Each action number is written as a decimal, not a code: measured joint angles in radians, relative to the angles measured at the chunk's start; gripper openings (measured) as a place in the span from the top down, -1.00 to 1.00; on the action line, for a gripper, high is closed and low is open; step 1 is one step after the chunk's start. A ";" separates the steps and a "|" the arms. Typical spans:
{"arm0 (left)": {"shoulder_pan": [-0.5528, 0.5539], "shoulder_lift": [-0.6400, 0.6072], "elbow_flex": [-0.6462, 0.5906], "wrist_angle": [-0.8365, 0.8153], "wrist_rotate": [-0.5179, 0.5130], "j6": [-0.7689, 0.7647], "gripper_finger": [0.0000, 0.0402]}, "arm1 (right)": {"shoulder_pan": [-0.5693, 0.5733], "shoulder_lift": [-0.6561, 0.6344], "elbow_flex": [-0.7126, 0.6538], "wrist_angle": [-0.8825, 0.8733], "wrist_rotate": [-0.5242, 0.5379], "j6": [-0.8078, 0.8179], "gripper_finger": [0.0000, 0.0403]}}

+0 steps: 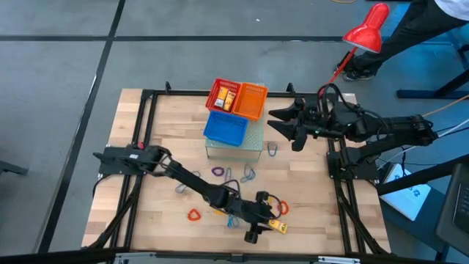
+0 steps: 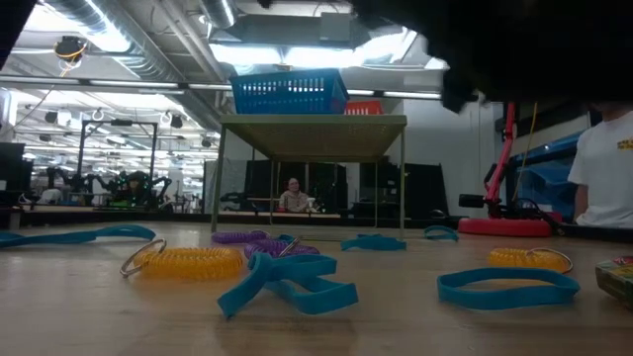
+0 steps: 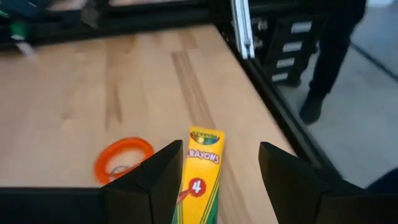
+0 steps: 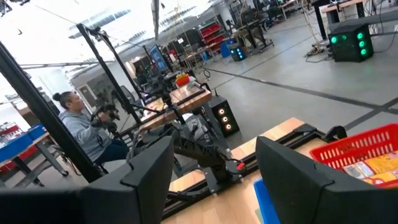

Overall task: Pick & Place Office Desk Supplies
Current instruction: Put the crayon box into the red basket on the shelf

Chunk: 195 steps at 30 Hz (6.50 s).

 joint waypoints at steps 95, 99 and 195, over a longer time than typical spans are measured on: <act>0.065 0.150 0.136 -0.090 0.223 0.261 -0.18 | -0.059 0.028 0.000 -0.010 -0.078 0.043 -0.15; 0.064 0.182 0.137 -0.079 0.226 0.206 -0.18 | -0.073 0.049 0.000 -0.012 -0.086 0.044 -0.15; 0.463 -0.687 0.134 -0.622 0.378 0.105 0.86 | 0.201 -0.249 0.251 -0.594 0.244 -0.027 -0.15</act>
